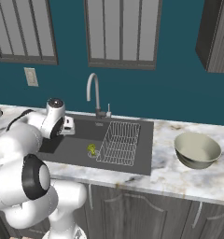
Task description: Remove the broccoli and potato from the sink. Then move the bowl and cup from the counter to the sink for washing.
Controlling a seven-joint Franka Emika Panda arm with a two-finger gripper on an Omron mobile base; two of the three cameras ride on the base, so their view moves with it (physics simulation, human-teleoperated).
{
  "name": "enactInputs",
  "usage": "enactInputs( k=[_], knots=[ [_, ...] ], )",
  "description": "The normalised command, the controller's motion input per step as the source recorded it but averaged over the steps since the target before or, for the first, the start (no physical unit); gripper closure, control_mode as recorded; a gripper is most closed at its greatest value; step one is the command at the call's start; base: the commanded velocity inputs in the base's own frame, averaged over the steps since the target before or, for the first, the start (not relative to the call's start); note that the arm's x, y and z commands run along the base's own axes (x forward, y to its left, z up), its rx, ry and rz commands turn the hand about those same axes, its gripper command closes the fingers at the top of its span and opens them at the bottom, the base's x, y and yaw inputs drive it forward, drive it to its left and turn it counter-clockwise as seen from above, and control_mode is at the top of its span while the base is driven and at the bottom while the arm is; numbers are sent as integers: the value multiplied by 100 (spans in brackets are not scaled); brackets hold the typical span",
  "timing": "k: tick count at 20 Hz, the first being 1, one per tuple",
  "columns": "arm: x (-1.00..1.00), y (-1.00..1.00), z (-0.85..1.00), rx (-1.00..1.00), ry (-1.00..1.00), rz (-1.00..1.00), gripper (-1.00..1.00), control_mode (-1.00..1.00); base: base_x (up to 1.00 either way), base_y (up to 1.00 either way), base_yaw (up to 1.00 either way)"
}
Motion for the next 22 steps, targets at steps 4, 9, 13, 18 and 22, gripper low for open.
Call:
enactInputs(
  k=[4,9,13,18,22],
  knots=[
    [1,-9,-5,-1,-1,-3,-100,-100,0,0,0],
    [0,-1,-7,-2,-1,-3,-100,-100,0,0,0],
    [0,-3,-8,-1,-3,-6,-100,-100,0,0,0],
    [2,-1,-11,-2,-4,-8,-100,-100,0,0,0],
    [3,-7,-10,-4,-3,-11,-100,-100,0,0,0]
  ],
)
